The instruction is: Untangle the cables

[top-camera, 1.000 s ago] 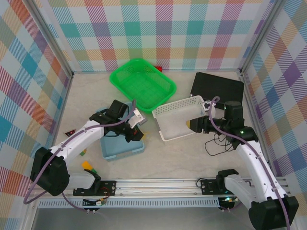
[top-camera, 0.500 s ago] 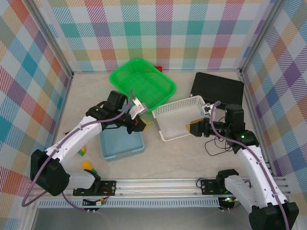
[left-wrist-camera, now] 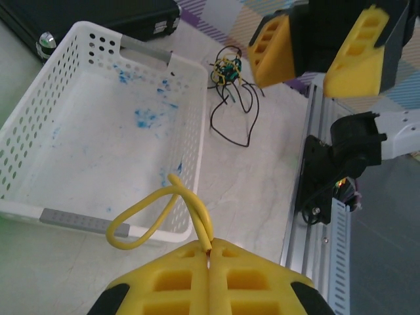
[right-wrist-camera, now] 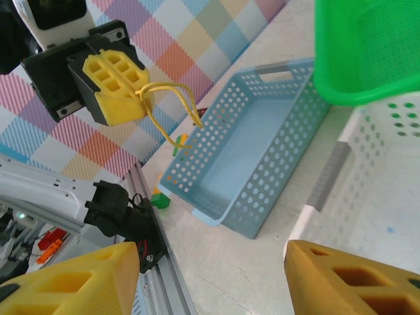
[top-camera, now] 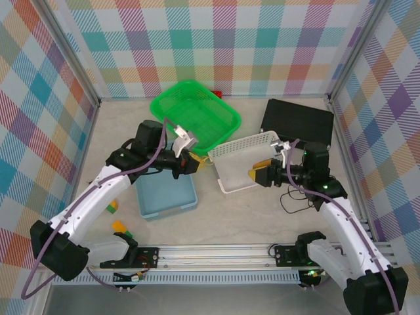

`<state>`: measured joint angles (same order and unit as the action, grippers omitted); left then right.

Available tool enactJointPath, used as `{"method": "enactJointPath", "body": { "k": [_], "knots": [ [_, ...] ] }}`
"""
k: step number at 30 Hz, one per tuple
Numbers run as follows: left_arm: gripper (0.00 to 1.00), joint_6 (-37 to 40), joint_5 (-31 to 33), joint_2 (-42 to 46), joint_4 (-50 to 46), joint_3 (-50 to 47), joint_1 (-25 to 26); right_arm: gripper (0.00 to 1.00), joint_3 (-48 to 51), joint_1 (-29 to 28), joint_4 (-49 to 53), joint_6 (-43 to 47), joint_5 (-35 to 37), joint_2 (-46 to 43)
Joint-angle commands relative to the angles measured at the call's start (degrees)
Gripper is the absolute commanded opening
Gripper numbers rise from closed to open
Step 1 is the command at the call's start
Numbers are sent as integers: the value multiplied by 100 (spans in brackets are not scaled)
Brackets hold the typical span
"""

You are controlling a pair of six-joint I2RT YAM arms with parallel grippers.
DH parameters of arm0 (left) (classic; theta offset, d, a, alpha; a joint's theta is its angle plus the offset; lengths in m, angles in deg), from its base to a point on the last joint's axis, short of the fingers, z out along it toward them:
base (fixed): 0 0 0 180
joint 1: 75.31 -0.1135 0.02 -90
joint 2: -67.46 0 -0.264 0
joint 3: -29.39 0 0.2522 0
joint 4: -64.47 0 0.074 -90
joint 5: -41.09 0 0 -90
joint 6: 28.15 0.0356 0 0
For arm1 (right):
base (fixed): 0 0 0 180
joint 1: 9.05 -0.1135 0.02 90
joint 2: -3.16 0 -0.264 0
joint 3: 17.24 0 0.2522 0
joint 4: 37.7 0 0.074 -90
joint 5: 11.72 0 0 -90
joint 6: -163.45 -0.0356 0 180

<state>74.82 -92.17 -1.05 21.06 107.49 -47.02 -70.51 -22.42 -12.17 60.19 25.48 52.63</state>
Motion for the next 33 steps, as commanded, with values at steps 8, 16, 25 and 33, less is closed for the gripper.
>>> {"method": "enactJointPath", "body": {
  "k": [8,16,25,33],
  "knots": [
    [0,-311,-685,178,22,310,-17,62,-184,-1133,-1499,712,141,825],
    [0,-339,-900,182,-26,325,88,63,-590,-1737,-1885,1005,447,1493],
    [0,-359,-1031,252,-15,188,124,58,-940,-2107,-2159,992,887,1931],
    [0,-357,-1048,233,-10,164,124,9,-1043,-2197,-2257,1004,1052,2029]
  ]
}}
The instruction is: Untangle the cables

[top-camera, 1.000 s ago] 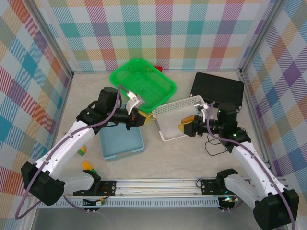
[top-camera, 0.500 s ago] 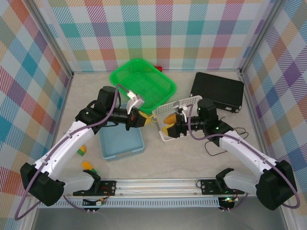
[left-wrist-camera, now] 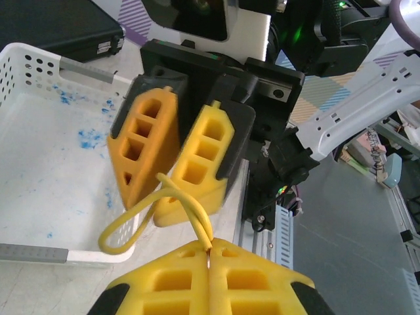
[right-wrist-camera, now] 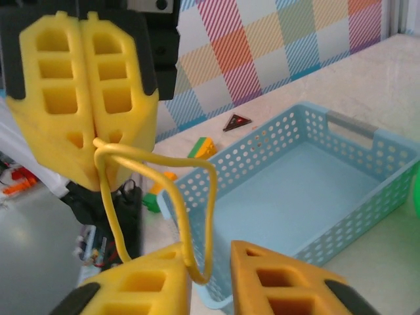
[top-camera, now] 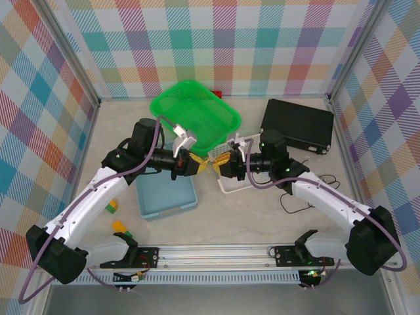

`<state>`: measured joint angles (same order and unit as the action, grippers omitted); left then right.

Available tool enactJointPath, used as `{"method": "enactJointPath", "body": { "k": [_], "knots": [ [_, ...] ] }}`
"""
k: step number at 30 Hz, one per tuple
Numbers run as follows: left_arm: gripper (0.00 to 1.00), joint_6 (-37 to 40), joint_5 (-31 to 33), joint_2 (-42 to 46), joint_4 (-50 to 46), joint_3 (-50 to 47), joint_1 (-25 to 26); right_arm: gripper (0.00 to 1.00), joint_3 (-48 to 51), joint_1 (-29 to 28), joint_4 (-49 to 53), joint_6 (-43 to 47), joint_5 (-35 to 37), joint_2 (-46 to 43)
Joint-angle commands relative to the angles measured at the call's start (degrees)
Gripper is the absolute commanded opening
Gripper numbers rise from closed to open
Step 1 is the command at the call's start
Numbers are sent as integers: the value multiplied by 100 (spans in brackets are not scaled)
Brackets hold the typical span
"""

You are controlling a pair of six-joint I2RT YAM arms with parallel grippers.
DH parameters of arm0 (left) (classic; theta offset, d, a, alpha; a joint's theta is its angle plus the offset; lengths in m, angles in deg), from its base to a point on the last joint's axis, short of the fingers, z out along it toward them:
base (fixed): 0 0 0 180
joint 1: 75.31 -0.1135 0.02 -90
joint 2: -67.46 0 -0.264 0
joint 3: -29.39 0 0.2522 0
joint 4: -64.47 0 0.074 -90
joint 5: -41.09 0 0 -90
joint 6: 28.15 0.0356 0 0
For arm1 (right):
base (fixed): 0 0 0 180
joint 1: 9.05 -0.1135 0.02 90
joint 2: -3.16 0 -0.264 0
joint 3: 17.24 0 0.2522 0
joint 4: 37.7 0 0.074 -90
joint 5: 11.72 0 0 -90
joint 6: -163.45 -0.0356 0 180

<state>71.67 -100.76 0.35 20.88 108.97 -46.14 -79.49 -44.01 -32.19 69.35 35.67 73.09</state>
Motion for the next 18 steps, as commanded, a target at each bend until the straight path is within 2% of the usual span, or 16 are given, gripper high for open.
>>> {"method": "enactJointPath", "body": {
  "k": [1,2,6,8,9,10,11,14,18],
  "knots": [
    [0,-26,-156,81,-9,18,36,3,-135,-37,-241,106,35,-42],
    [0,-5,-135,77,-39,23,36,0,-126,-42,-216,131,32,-70],
    [1,59,111,41,-162,69,36,0,-108,-39,-8,203,37,-195],
    [23,-1,367,73,-198,95,36,0,-100,-37,158,208,188,-274],
    [39,-15,457,88,-218,106,36,0,-91,-37,237,193,276,-328],
    [51,-16,525,116,-230,101,34,0,-74,-33,278,166,378,-380],
    [56,-31,563,145,-234,70,36,0,-64,-37,284,126,475,-432],
    [63,-186,697,276,-104,-158,36,0,10,-37,234,-43,797,-587],
    [64,-1318,632,518,1217,-848,120,0,50,-45,289,-186,1010,-708]
  ]
}}
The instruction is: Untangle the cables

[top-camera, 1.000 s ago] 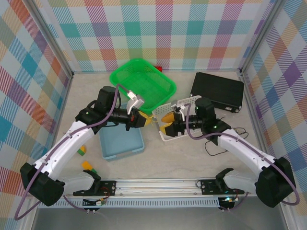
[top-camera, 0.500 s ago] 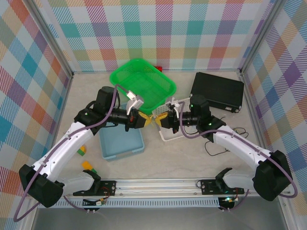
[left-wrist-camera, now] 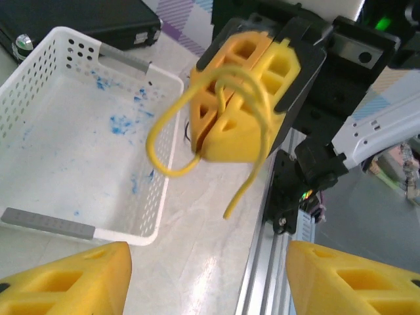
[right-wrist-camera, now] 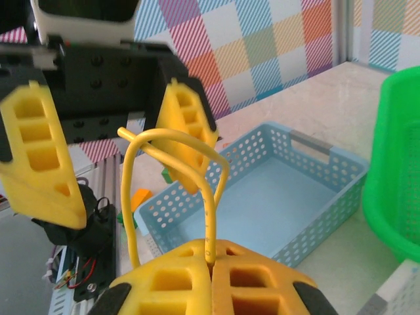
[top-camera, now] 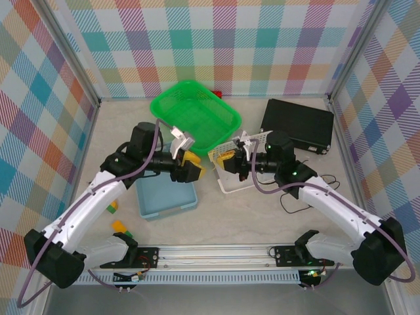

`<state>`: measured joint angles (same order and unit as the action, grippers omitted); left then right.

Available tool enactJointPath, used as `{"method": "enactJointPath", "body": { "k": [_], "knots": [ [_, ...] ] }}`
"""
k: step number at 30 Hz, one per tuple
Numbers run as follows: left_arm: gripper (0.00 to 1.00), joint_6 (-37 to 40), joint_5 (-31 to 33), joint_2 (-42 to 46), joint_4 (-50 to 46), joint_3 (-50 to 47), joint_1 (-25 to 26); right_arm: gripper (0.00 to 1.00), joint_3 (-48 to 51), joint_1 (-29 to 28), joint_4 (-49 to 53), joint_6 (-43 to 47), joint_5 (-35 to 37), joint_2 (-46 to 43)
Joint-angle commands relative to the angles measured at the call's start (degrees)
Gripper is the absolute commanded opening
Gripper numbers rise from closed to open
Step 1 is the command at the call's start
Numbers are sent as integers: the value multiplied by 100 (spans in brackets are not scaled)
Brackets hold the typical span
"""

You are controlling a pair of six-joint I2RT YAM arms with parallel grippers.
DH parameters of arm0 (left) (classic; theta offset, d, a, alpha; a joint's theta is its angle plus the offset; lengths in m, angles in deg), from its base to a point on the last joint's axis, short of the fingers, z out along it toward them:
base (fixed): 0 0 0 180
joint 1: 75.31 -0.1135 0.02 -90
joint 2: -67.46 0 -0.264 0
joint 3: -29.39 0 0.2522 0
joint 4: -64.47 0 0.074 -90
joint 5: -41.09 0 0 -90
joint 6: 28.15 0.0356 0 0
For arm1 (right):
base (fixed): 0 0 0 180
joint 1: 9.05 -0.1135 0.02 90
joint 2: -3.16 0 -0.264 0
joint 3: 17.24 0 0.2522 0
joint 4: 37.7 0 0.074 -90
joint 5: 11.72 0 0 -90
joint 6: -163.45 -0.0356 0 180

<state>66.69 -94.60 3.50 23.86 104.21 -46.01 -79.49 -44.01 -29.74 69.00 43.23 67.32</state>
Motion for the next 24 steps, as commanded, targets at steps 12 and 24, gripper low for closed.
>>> {"method": "enactJointPath", "body": {
  "k": [12,24],
  "knots": [
    [64,-1621,1453,143,2184,-633,911,0,137,-142,-13,-370,431,-167],
    [49,-1333,1626,-117,2042,-395,995,0,171,-209,-71,-460,297,-132]
  ]
}}
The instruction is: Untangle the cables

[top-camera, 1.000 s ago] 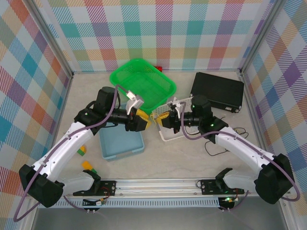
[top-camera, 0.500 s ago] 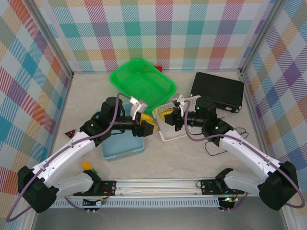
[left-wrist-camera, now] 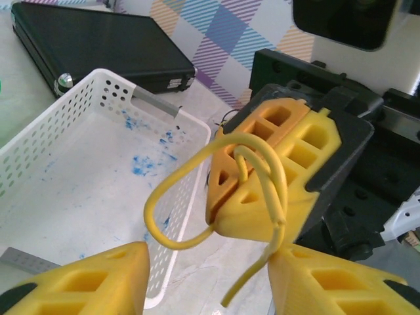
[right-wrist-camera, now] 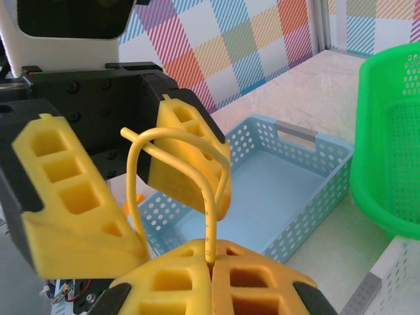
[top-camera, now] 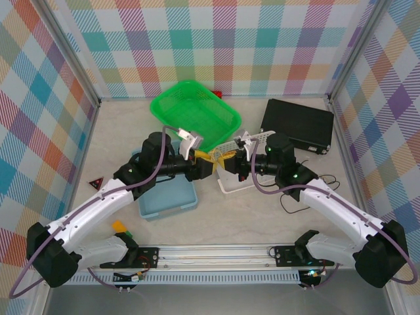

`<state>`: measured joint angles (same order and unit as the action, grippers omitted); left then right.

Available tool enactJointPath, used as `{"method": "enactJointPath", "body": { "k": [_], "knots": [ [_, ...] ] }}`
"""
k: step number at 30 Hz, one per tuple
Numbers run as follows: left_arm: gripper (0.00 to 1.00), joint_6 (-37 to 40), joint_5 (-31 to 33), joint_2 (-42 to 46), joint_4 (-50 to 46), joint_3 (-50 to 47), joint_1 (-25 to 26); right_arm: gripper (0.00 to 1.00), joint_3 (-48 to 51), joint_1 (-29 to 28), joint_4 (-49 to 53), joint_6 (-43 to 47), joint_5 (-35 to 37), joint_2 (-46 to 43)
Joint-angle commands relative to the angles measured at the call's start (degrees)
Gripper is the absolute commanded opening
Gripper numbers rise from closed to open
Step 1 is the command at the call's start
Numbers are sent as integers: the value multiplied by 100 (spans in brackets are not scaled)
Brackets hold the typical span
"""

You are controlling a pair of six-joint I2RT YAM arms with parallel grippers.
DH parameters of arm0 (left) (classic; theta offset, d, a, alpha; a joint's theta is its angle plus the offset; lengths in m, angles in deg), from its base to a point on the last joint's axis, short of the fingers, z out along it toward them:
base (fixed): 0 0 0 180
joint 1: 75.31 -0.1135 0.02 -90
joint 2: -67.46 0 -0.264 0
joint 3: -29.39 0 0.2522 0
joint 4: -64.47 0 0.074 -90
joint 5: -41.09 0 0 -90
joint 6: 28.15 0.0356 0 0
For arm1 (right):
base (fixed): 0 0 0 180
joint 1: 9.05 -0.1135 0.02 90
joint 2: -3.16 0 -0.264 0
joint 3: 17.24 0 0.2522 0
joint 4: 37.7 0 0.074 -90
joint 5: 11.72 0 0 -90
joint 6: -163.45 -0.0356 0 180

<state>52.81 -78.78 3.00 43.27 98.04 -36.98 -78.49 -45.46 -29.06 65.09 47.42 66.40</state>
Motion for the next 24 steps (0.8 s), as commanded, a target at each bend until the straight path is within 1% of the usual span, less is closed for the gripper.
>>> {"method": "enactJointPath", "body": {
  "k": [1,2,3,7,9,12,16,18,24],
  "knots": [
    [49,51,30,-99,97,257,108,0,62,-77,-131,-70,-93,-36],
    [47,51,14,-119,94,291,120,0,64,-88,-108,-67,-72,-39],
    [43,52,-21,-150,101,319,130,0,51,-95,-77,-63,-42,-40],
    [13,19,-29,-160,188,378,139,0,43,-102,133,-10,243,-57],
    [1,-32,-31,-100,201,388,140,0,40,-101,307,26,616,-82],
    [0,-2,5,40,13,472,135,0,-12,-98,785,348,1223,-93],
    [0,34,244,291,-432,732,131,0,36,-96,1411,1119,1903,-140],
    [0,25,406,380,-634,891,128,0,155,-96,1585,1598,2074,-229],
    [0,16,782,413,-1330,1400,107,0,314,-97,2301,2400,2330,-659]
  ]
}}
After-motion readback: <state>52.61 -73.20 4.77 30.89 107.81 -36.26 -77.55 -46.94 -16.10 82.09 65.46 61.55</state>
